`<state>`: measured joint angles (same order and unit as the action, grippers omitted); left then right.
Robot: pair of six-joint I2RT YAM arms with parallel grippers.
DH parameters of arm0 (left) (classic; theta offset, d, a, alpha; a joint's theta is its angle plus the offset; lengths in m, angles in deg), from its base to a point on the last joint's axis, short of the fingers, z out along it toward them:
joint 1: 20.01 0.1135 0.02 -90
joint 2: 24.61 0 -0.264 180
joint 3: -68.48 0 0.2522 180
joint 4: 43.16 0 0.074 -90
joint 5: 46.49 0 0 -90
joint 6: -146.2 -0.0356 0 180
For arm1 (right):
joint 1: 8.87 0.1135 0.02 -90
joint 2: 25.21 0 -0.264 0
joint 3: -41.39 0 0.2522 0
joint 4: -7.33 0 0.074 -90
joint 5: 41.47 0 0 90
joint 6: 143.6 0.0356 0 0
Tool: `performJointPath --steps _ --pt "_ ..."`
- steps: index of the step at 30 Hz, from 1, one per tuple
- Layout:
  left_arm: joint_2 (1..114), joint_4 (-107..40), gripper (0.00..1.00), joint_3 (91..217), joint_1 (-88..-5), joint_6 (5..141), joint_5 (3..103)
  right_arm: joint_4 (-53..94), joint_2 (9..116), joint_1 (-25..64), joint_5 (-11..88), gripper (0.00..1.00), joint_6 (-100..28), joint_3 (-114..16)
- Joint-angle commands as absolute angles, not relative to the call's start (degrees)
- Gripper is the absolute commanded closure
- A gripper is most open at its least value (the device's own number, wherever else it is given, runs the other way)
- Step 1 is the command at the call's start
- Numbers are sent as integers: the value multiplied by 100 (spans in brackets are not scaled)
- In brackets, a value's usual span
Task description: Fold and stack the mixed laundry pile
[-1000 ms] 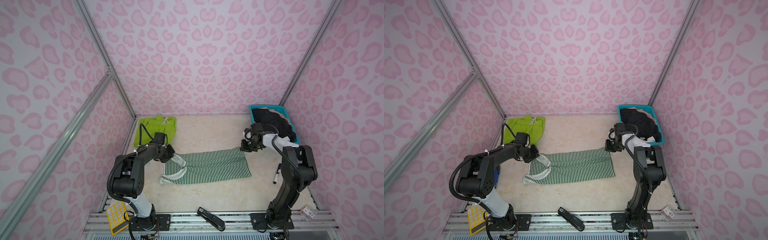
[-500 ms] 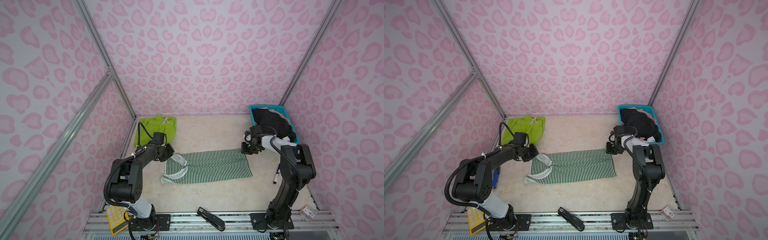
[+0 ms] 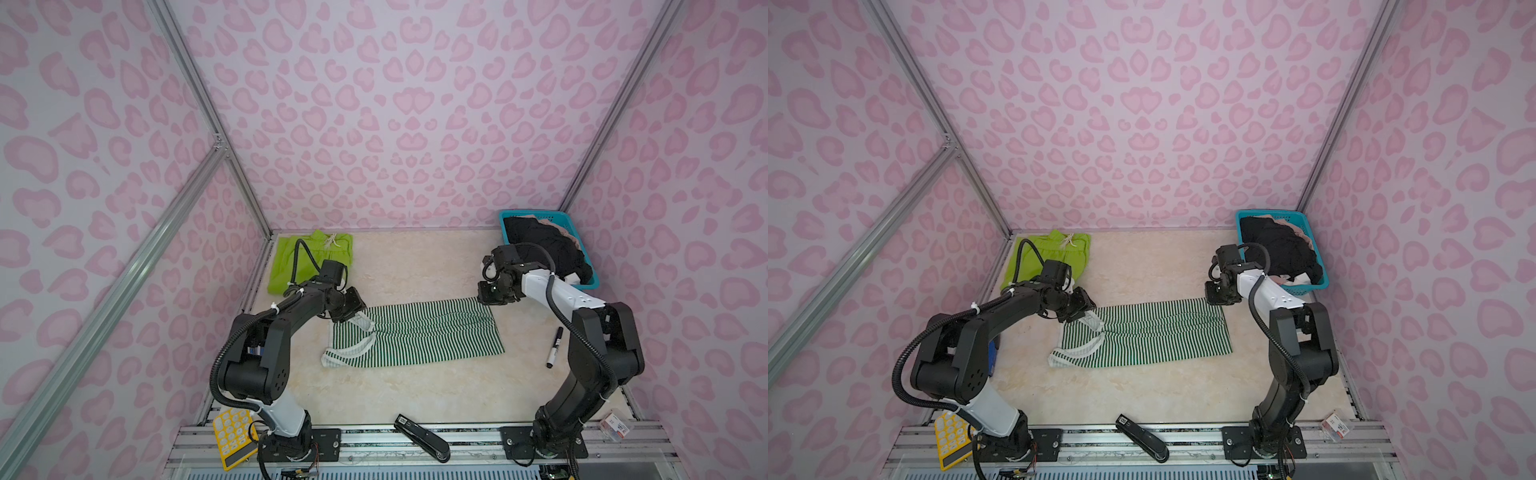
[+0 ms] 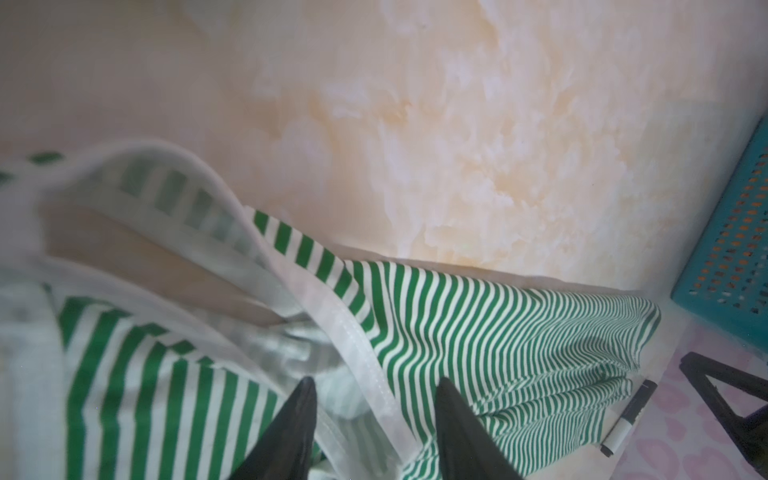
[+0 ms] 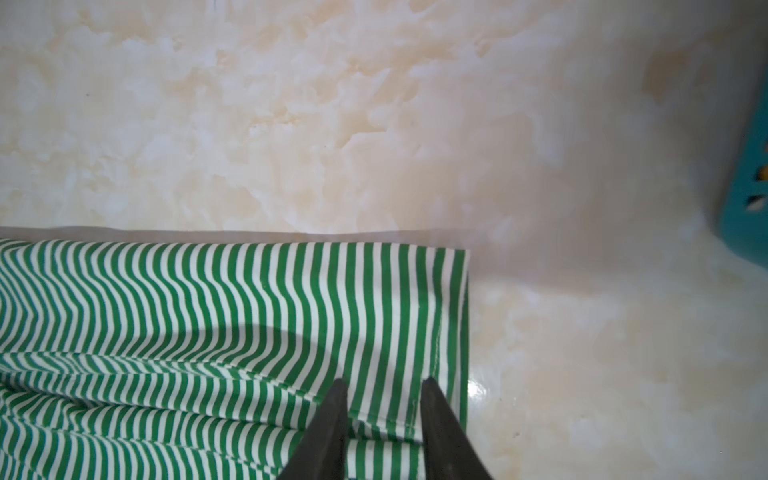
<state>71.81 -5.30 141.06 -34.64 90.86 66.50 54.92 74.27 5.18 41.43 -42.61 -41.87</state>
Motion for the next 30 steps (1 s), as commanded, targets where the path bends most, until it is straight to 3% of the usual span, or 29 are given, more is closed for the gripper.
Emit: performJointPath --steps 1,30 --pt "7338 -482 52 14087 -3548 9364 6551 5366 7562 617 3877 69 -4110 -4149" --pt "8099 -674 76 14586 -3432 9785 6089 5046 7869 902 3815 70 -4015 -3803"
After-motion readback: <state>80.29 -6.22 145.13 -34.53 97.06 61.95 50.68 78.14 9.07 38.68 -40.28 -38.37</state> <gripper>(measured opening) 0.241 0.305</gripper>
